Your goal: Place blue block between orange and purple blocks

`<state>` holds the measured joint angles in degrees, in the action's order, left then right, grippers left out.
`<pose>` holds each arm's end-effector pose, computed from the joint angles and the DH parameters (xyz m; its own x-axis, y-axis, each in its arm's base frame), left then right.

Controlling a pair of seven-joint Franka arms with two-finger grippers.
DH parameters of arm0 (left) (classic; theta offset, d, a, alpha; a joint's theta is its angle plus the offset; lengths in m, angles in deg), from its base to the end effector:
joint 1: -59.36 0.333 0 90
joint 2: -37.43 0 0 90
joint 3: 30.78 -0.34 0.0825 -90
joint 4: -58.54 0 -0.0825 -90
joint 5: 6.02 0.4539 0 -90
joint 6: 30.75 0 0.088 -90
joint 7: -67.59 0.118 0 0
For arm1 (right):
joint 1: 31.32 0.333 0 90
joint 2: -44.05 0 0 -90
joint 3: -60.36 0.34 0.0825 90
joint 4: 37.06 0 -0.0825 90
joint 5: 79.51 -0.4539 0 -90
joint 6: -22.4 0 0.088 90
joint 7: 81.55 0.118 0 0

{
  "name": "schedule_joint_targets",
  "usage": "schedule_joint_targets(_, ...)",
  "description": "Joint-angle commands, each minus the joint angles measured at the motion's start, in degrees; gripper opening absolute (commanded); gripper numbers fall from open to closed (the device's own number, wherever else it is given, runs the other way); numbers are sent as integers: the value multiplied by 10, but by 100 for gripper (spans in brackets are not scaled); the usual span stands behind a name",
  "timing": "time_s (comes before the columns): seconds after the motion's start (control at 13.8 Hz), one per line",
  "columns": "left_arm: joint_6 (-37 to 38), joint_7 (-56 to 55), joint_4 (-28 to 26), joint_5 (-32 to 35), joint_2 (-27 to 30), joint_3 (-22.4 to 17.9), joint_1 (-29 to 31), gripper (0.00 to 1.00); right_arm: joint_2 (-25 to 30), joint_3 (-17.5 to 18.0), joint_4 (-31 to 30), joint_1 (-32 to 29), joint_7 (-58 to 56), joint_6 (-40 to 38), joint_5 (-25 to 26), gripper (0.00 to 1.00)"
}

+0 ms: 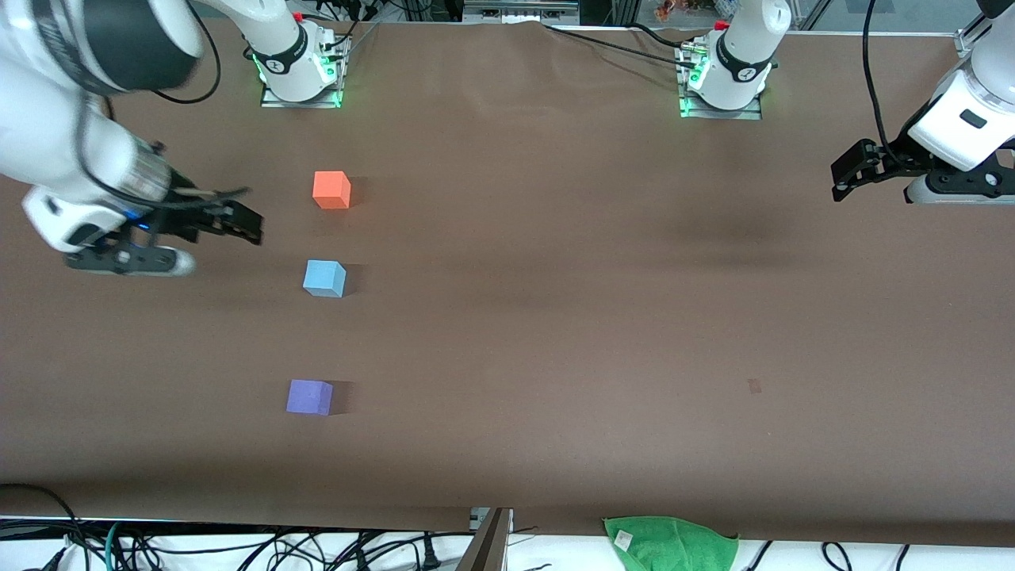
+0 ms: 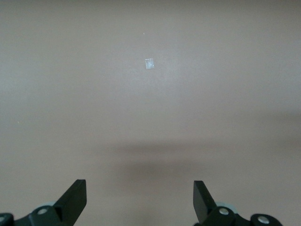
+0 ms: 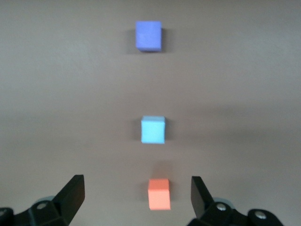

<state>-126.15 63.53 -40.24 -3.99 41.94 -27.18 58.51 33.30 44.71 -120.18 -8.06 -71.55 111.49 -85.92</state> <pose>0.6030 -0.0443 0.6107 0.9997 -0.0101 0.0223 -0.0092 -0.9992 -0.0388 0.6692 0.1187 0.5828 0.9955 -0.0394 -0.0859 -0.0436 -0.9979 -0.0471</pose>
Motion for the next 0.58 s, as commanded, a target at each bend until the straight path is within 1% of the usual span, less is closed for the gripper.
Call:
schedule_joint_targets(0.0,14,-6,17,10,-8,0,-3,100,54,29,-35,-69,-52,-36,-5,100)
schedule_joint_targets(0.07,14,-7,20,10,-8,0,-3,100,70,37,-58,-83,-67,-36,-2,100)
schedule_joint_targets(0.22,14,-7,20,10,-9,0,-3,100,105,40,-106,-93,-69,-22,6,100)
schedule_joint_targets(0.29,14,-7,20,10,-9,0,-3,100,109,40,-120,-95,-71,-7,11,100)
schedule_joint_targets(0.43,14,-6,20,10,-9,-1,-3,100,104,46,-113,-96,-95,-1,36,100)
schedule_joint_targets(0.51,14,-6,21,10,-9,0,-3,100,100,46,-106,-95,-98,-5,40,100)
